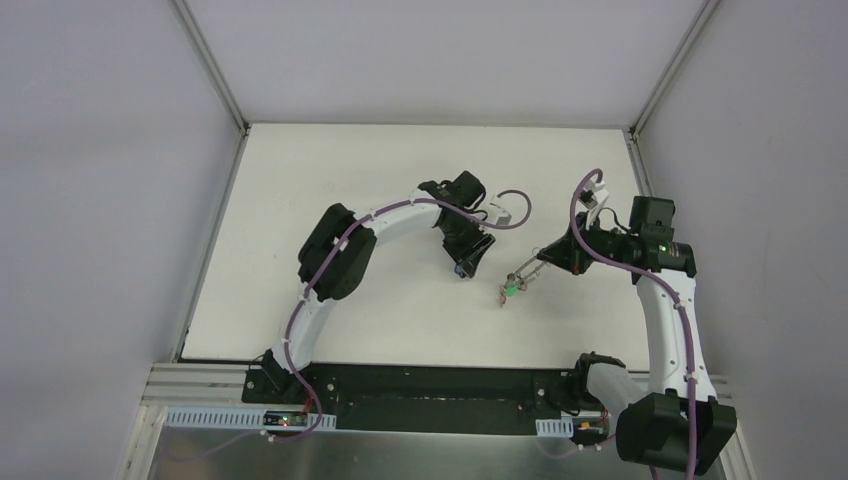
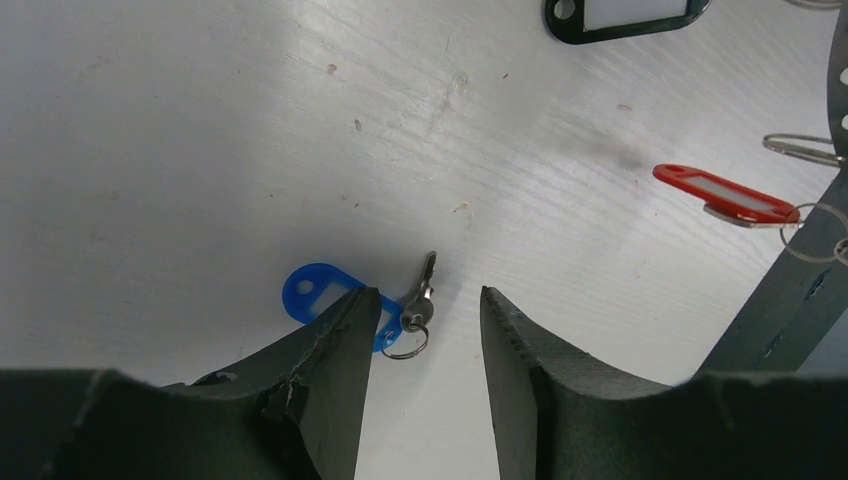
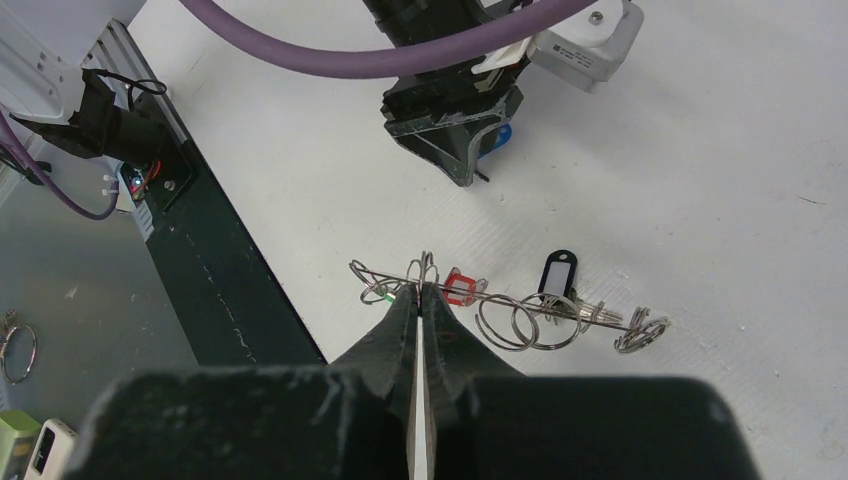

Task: Put the keys on the keyring

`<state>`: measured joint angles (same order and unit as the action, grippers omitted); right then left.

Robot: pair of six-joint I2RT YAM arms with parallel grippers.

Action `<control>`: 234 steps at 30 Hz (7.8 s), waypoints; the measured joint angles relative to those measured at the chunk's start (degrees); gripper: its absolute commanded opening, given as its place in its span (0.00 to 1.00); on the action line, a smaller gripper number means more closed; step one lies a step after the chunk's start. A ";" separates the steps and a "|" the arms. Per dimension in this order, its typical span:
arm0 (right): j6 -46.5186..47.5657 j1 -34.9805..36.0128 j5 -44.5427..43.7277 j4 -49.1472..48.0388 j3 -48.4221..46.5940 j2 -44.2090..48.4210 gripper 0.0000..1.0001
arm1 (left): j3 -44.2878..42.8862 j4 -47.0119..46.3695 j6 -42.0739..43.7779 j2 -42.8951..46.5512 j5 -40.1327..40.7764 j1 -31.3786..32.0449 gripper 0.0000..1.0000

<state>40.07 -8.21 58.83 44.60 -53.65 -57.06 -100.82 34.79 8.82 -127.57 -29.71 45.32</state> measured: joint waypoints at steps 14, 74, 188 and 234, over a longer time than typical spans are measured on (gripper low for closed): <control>0.00 0.00 0.00 -0.02 0.00 -0.02 0.00 | 4.31 1.75 5.97 3.08 -1.20 0.00 0.50; -0.04 -0.07 0.20 -0.04 0.94 -0.02 0.00 | 1.44 13.09 30.88 2.82 6.23 2.75 0.41; -0.46 -0.94 0.20 -0.37 1.05 -0.68 0.00 | 17.44 -0.52 23.21 11.45 0.31 2.64 0.25; -0.46 -1.36 0.17 -0.46 1.05 -1.90 0.00 | 19.23 -4.98 21.77 12.41 1.51 2.71 0.00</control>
<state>39.62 -9.56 59.00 44.14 -52.60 -58.96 -81.58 29.80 30.59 -115.15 -28.21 48.03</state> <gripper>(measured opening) 0.009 0.026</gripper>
